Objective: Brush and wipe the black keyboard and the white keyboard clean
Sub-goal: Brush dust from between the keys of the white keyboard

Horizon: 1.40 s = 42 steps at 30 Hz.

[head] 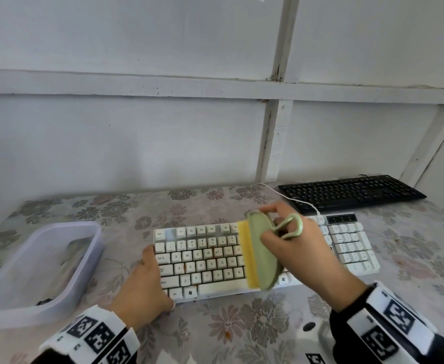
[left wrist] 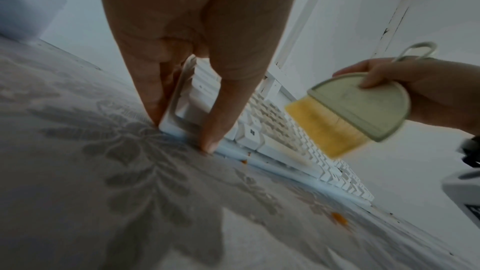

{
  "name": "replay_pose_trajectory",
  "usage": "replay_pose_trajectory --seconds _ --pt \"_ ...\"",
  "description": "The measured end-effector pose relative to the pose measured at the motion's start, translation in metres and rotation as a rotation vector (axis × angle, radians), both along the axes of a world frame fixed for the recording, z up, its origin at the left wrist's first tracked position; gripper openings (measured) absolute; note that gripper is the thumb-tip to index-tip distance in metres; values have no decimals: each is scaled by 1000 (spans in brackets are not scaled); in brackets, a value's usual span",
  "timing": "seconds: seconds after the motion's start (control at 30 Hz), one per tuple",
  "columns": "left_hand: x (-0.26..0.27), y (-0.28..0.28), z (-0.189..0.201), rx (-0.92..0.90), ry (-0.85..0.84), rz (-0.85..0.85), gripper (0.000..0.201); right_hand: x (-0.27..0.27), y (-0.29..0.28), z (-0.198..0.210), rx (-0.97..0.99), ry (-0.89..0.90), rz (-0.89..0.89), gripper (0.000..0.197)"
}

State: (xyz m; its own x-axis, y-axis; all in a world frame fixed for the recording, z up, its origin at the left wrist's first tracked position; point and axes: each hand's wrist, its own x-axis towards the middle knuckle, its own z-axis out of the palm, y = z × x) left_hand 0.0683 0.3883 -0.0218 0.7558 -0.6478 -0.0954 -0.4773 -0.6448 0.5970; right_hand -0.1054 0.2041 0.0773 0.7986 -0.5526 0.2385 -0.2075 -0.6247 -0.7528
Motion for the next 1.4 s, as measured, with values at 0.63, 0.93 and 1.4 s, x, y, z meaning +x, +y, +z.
replay_pose_trajectory --seconds 0.63,0.93,1.4 --pt "1 -2 -2 -14 -11 -8 98 9 -1 -3 -22 -23 -46 31" --pt "-2 -1 1 -6 -29 -15 94 -17 9 -31 72 151 29 26" --pt "0 -1 1 -9 -1 1 98 18 17 -18 -25 26 45 26"
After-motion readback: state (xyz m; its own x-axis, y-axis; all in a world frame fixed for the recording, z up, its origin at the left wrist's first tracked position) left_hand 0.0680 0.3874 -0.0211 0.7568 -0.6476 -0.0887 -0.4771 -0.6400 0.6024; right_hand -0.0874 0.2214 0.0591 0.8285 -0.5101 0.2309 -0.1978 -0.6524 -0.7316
